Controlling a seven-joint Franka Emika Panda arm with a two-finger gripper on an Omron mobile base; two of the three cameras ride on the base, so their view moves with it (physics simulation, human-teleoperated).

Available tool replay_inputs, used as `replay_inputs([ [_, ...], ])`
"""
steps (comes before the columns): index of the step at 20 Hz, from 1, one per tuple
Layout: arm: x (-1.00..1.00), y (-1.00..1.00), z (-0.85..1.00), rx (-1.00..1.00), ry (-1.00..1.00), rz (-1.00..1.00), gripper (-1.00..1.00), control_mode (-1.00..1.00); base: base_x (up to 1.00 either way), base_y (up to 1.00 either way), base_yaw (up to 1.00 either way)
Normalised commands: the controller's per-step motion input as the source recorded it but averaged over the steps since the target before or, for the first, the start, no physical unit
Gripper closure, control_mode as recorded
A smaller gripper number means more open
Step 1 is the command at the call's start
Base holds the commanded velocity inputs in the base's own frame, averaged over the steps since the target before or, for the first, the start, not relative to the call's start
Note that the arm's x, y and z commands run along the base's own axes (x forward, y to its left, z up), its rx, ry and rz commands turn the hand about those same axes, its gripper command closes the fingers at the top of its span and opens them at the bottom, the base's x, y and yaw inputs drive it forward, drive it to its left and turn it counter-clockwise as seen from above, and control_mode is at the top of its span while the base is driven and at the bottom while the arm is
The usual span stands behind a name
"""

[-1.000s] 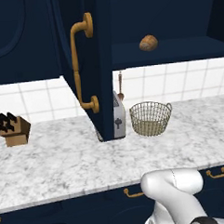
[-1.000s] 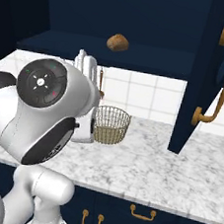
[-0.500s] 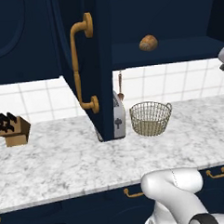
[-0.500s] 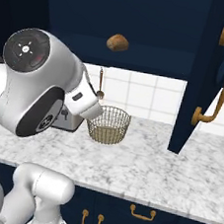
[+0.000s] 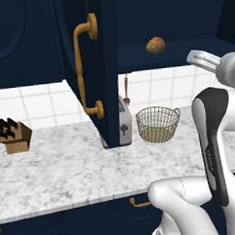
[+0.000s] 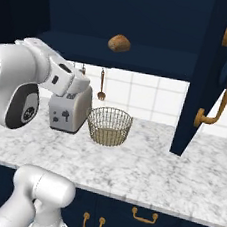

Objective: Open the cabinet, pick up the bread from the cabinet and place it in the basket. Then move the basket to the dining counter.

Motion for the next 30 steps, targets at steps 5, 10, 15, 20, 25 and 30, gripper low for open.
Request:
replay_inputs([
  [5, 0.52, 0.12, 0.68, -0.33, 0.04, 0.00, -1.00, -1.00, 0.00, 0.00, 0.00],
  [10, 0.51, 0.00, 0.49, -0.19, 0.14, 0.00, -1.00, -1.00, 0.00, 0.00, 0.00],
  [15, 0.56, 0.06, 0.04, 0.00, 0.19, 0.00, -1.00, -1.00, 0.00, 0.00, 0.00],
  [20, 0.42, 0.00, -0.03, 0.00, 0.07, 0.00, -1.00, -1.00, 0.00, 0.00, 0.00],
  [25, 0.12, 0.00, -0.45, 0.00, 0.00, -0.01, -1.00, -1.00, 0.00, 0.00, 0.00],
  [30, 0.58, 0.05, -0.06, 0.00, 0.13, -0.06, -1.00, -1.00, 0.00, 0.00, 0.00],
])
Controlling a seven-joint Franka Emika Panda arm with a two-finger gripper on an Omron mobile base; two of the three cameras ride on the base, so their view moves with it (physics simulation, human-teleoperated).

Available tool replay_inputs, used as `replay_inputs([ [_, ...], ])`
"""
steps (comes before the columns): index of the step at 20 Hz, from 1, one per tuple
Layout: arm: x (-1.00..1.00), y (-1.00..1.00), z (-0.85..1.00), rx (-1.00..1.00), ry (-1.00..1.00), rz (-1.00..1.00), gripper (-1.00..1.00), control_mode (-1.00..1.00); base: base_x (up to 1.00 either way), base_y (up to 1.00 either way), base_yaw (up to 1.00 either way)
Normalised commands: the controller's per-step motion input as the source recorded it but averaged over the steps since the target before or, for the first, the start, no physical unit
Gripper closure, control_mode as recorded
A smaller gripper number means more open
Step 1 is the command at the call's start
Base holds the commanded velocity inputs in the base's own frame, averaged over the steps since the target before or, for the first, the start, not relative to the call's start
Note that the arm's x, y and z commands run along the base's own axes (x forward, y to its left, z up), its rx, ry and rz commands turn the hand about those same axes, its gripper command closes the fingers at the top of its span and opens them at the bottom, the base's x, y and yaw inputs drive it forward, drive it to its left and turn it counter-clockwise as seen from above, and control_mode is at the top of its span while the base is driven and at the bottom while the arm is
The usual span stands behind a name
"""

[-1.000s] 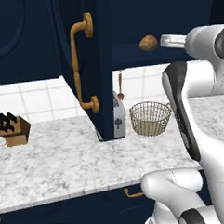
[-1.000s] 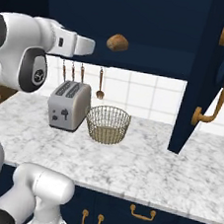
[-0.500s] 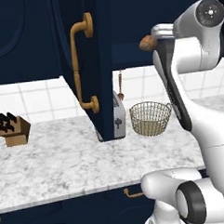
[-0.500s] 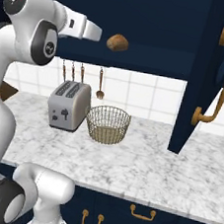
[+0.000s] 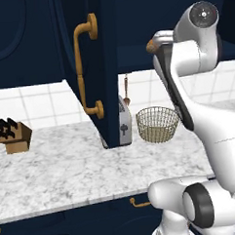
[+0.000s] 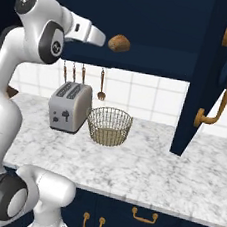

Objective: Open the cabinet, pick up the bread from the cabinet and place it in the basket. Then move the basket to the dining counter.

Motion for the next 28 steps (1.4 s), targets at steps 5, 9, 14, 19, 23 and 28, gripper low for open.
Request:
replay_inputs([
  [5, 0.60, 0.07, -0.01, 0.00, 0.12, -0.03, -1.00, -1.00, 0.00, 0.00, 0.00],
  [9, 0.40, 0.00, -0.31, 0.03, 0.02, 0.00, -1.00, -1.00, 0.00, 0.00, 0.00],
  [14, 0.46, 0.00, -0.24, 0.01, -0.10, 0.00, -1.00, -1.00, 0.00, 0.00, 0.00],
  [19, 0.68, 0.00, -0.04, 0.01, -0.05, 0.00, -1.00, -1.00, 0.00, 0.00, 0.00],
  [23, 0.74, 0.00, -0.01, 0.00, 0.02, -0.02, -1.00, -1.00, 0.00, 0.00, 0.00],
  [28, 0.39, -0.11, 0.00, 0.00, 0.05, -0.03, -1.00, -1.00, 0.00, 0.00, 0.00],
])
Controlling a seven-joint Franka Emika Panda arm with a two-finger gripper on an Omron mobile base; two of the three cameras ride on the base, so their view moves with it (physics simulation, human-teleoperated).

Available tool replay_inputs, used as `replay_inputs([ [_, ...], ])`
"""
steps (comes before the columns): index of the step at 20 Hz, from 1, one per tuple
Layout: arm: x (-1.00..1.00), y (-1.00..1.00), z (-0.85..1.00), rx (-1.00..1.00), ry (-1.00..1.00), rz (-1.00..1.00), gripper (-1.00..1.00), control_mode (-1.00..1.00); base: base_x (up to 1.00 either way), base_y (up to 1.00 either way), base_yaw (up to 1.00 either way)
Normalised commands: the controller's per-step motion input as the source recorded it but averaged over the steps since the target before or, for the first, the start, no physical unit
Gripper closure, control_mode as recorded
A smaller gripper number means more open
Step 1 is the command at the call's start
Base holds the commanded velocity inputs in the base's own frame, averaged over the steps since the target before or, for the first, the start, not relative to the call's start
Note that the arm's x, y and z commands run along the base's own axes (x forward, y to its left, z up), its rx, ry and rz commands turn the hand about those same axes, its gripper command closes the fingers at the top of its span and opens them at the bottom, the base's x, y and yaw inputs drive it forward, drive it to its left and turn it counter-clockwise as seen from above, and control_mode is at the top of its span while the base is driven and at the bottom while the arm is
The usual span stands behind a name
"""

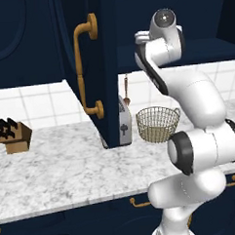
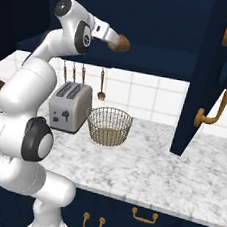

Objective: Open the cabinet, pick up the bread from the cabinet and place it in the basket. Then move the basket to the dining counter.

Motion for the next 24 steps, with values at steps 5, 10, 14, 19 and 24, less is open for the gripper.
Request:
replay_inputs([
  [5, 0.13, -0.23, 0.00, 0.00, 0.01, -0.03, -1.00, -1.00, 0.00, 0.00, 0.00],
  [10, 0.51, -0.03, -0.03, 0.01, 0.00, -0.01, -1.00, -1.00, 0.00, 0.00, 0.00],
  [14, 0.45, 0.00, 0.00, 0.01, 0.00, -0.01, -1.00, -1.00, 0.00, 0.00, 0.00],
  [19, 0.15, -0.04, -0.05, 0.00, 0.02, -0.01, -1.00, -1.00, 0.00, 0.00, 0.00],
  [24, 0.32, -0.03, -0.25, 0.00, 0.01, -0.01, -1.00, -1.00, 0.00, 0.00, 0.00],
])
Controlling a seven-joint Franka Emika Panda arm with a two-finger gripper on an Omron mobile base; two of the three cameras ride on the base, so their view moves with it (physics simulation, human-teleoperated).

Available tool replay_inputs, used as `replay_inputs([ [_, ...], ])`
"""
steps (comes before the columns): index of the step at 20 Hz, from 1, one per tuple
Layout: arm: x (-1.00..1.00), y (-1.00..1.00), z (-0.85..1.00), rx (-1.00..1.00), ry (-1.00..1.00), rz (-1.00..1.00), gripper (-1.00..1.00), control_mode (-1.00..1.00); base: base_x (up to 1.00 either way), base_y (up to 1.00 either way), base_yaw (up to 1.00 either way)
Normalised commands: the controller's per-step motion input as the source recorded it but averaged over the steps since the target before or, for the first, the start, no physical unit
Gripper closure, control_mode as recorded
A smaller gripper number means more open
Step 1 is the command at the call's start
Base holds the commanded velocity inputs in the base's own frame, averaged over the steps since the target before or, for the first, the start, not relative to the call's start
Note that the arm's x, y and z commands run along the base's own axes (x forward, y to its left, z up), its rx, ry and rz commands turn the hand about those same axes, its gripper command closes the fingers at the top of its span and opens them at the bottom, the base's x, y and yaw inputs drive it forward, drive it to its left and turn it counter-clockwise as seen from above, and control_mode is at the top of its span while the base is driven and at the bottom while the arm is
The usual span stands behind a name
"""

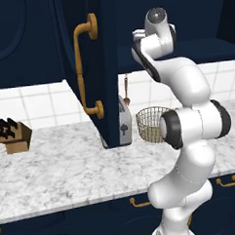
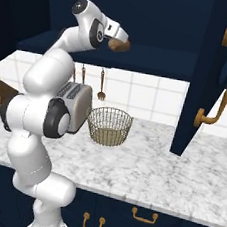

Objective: Open the cabinet, pick up the bread from the cabinet and place it in the basket. Then move the basket to the dining counter.

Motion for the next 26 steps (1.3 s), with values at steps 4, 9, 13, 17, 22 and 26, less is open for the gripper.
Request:
replay_inputs([
  [4, 0.24, -0.09, -0.21, 0.00, 0.00, 0.00, -1.00, -1.00, 0.00, 0.00, 0.00],
  [9, 0.21, -0.12, -0.01, 0.00, 0.00, 0.00, -1.00, -1.00, 0.00, 0.00, 0.00],
  [13, 0.00, -0.18, -0.16, 0.00, 0.00, -0.01, -1.00, -1.00, 0.00, 0.00, 0.00],
  [17, 0.00, -0.08, -0.28, 0.00, 0.00, -0.01, -1.00, -1.00, 0.00, 0.00, 0.00],
  [22, 0.00, 0.00, -0.43, 0.00, 0.00, -0.01, -1.00, -1.00, 0.00, 0.00, 0.00],
  [26, 0.00, 0.00, -0.66, 0.02, 0.00, 0.00, -1.00, -1.00, 0.00, 0.00, 0.00],
])
